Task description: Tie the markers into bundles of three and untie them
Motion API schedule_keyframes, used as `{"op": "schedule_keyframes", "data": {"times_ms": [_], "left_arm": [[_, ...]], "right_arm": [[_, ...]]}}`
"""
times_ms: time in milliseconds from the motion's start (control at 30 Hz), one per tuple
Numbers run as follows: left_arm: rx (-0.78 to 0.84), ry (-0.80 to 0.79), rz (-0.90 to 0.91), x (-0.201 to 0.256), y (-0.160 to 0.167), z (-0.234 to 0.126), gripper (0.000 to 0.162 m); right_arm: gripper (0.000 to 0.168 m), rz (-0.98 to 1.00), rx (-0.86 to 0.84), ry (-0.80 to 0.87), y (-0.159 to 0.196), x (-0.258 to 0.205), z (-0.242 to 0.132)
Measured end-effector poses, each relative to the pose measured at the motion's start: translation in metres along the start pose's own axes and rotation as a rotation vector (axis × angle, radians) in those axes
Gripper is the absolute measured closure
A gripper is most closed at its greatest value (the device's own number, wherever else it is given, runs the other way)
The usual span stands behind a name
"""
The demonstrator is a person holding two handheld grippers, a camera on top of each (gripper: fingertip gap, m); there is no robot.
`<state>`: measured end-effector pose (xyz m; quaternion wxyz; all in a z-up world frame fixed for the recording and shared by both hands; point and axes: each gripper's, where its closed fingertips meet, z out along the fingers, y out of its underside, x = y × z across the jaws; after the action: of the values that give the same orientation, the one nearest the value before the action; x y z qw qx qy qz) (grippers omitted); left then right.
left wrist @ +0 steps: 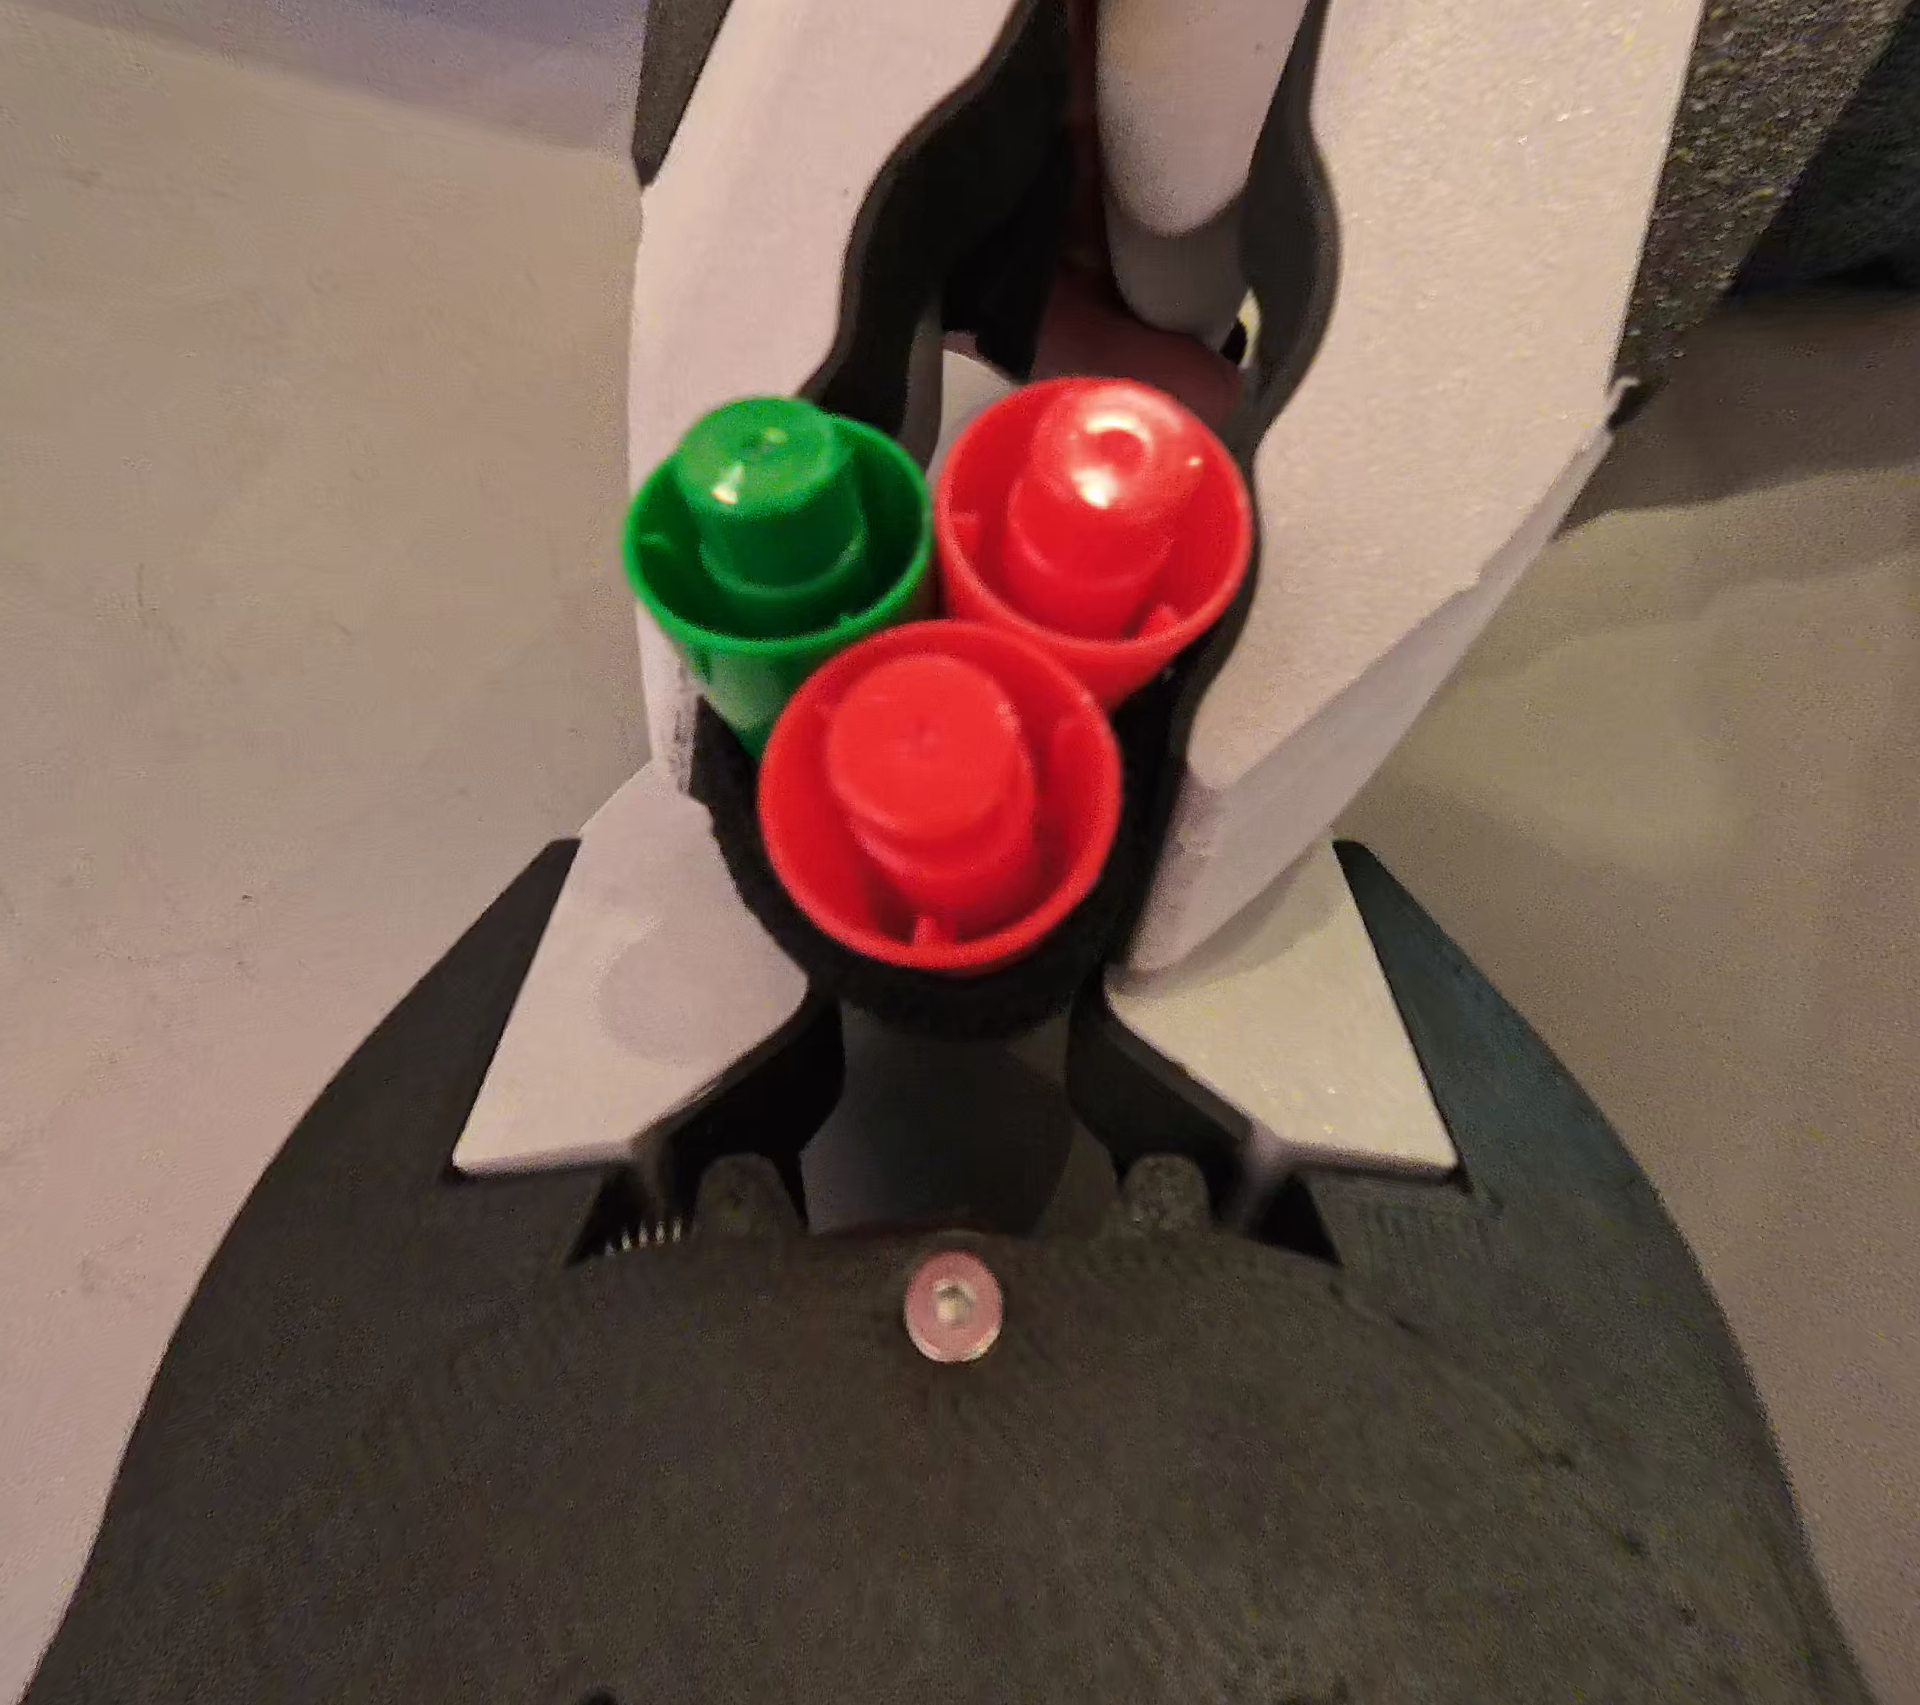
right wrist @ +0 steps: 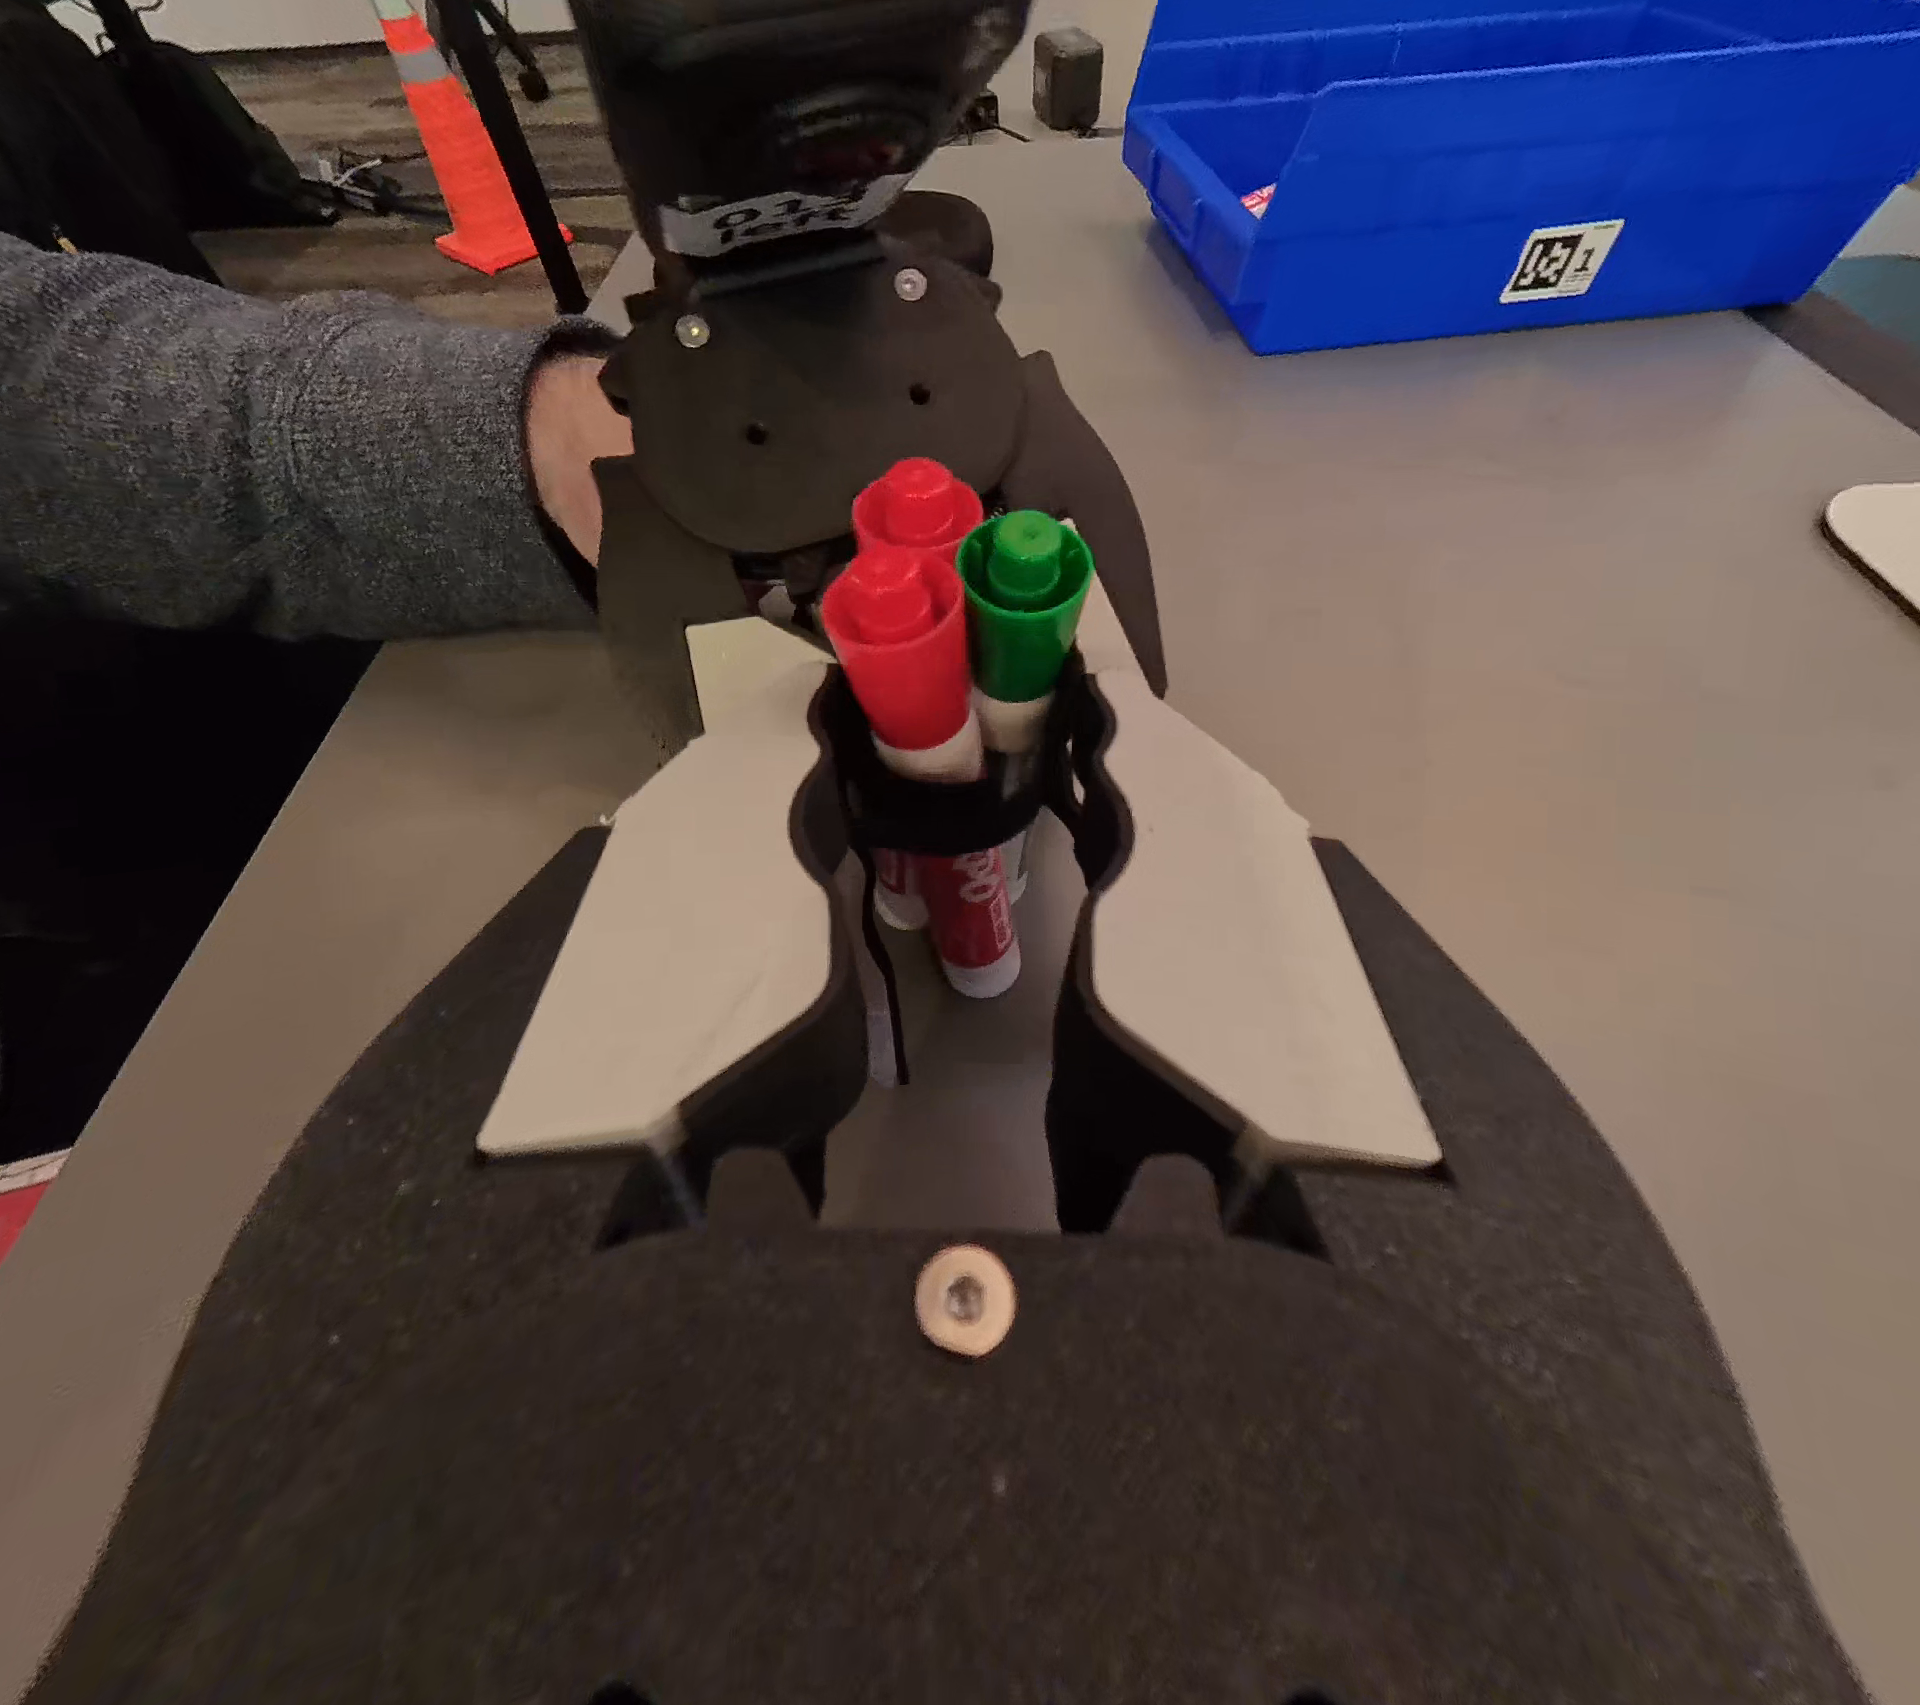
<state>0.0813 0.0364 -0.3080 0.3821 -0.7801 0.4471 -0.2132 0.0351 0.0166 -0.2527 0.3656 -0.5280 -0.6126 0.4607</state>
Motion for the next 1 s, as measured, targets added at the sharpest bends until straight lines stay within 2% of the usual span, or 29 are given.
{"op": "schedule_keyframes", "data": {"times_ms": [233,467,667,767,867,900,1000], "left_arm": [[-0.019,0.028,0.001,0.006,0.008,-0.007,0.105],[-0.026,-0.002,-0.004,0.005,0.012,-0.009,0.111],[-0.046,-0.004,0.019,0.007,0.015,-0.009,0.116],[-0.031,0.017,0.013,0.009,0.014,-0.011,0.113],[-0.012,0.031,0.012,0.012,0.013,-0.014,0.108],[-0.004,0.043,0.005,0.014,0.013,-0.016,0.105],[0.039,0.044,-0.013,0.013,0.010,-0.022,0.110]], "right_arm": [[0.129,-0.003,-0.039,-0.010,0.010,-0.002,0.002],[0.128,-0.003,-0.083,-0.011,0.016,-0.004,0.006],[0.120,-0.013,-0.088,0.001,0.017,-0.005,0.000],[0.130,-0.034,-0.086,0.007,0.018,-0.007,-0.002],[0.131,-0.029,-0.089,-0.003,0.018,-0.007,0.000],[0.131,-0.021,-0.089,-0.008,0.018,-0.006,0.000],[0.123,-0.022,-0.106,-0.021,0.020,-0.007,0.002]]}}
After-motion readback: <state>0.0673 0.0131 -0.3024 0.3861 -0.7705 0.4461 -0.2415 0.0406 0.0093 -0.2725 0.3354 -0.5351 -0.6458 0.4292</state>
